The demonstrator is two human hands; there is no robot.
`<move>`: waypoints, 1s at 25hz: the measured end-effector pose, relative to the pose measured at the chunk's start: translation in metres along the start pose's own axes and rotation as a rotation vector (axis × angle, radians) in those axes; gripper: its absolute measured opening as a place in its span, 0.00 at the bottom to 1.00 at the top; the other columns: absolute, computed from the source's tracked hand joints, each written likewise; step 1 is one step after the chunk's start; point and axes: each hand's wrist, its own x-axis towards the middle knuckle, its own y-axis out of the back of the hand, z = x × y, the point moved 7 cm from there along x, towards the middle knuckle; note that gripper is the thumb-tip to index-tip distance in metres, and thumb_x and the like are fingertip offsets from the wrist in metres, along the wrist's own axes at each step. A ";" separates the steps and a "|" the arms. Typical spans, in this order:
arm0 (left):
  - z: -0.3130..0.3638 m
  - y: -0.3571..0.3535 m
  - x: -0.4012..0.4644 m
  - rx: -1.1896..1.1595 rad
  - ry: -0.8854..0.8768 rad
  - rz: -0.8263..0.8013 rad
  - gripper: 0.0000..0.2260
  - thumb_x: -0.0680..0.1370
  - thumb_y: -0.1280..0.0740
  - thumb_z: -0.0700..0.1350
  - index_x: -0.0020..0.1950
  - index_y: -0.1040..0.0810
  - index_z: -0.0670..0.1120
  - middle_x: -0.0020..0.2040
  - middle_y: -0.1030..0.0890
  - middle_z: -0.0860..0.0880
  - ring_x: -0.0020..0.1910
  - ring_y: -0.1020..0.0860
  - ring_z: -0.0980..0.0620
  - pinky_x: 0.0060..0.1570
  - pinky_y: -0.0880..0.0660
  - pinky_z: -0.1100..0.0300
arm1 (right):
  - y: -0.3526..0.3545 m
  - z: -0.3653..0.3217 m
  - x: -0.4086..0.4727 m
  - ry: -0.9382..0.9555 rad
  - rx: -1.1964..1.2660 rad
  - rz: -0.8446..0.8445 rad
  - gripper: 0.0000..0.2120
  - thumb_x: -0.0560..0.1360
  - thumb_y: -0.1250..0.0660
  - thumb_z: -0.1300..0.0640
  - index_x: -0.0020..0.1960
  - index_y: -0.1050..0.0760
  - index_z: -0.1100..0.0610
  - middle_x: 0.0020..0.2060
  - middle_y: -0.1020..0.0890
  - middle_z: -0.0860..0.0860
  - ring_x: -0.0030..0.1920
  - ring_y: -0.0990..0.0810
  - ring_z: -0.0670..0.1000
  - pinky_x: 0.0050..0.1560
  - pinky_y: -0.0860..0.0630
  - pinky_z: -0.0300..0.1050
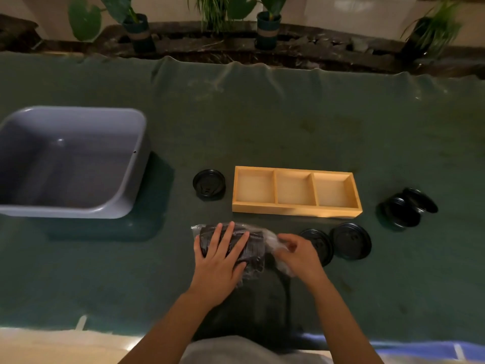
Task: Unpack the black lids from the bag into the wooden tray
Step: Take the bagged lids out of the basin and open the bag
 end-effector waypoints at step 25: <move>-0.016 -0.006 0.010 -0.177 0.062 -0.096 0.24 0.74 0.64 0.65 0.71 0.60 0.68 0.78 0.53 0.57 0.74 0.62 0.57 0.70 0.62 0.40 | 0.063 0.064 -0.005 -0.067 0.873 0.288 0.17 0.72 0.47 0.76 0.34 0.30 0.58 0.34 0.27 0.54 0.36 0.28 0.50 0.37 0.26 0.39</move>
